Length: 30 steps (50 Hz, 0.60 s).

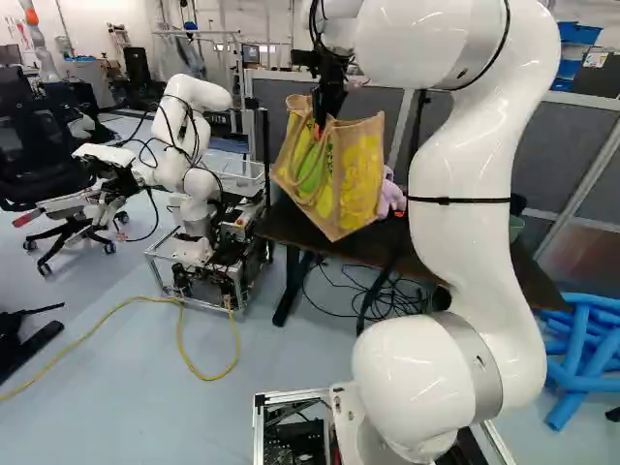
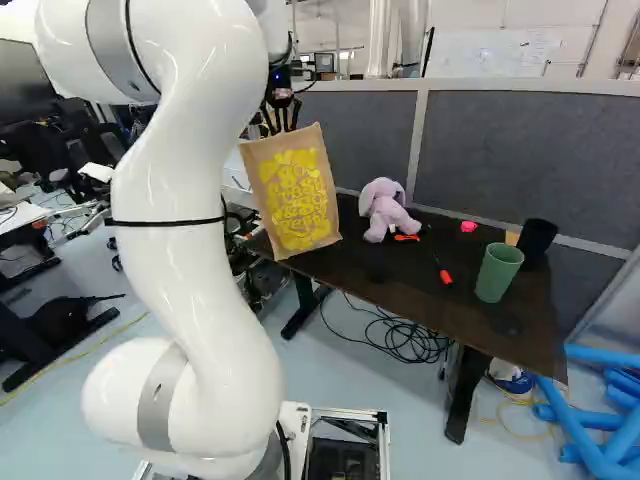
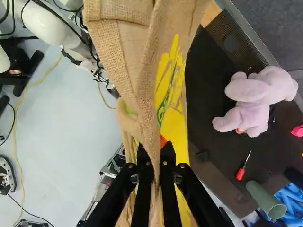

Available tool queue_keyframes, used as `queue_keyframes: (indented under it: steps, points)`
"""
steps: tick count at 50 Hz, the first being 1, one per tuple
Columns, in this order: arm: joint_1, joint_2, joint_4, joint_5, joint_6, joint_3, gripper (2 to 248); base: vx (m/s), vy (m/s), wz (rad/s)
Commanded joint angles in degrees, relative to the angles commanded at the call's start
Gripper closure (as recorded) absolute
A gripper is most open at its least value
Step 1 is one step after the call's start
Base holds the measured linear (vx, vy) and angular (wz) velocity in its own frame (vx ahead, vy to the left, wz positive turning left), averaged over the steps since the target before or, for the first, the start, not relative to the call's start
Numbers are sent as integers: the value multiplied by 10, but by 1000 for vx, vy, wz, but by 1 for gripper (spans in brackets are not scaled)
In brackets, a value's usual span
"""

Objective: Pick up the bag on the ground and place it on the table

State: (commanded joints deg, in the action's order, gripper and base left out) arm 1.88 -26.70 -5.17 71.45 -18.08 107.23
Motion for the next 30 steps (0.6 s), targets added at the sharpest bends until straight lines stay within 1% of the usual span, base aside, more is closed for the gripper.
queue_keyframes:
  steps: [19,30]
  points:
    - [-10,-60,-30,0,0,50,226,0,0,0]
    - [-20,-97,-44,0,0,83,226,0,0,0]
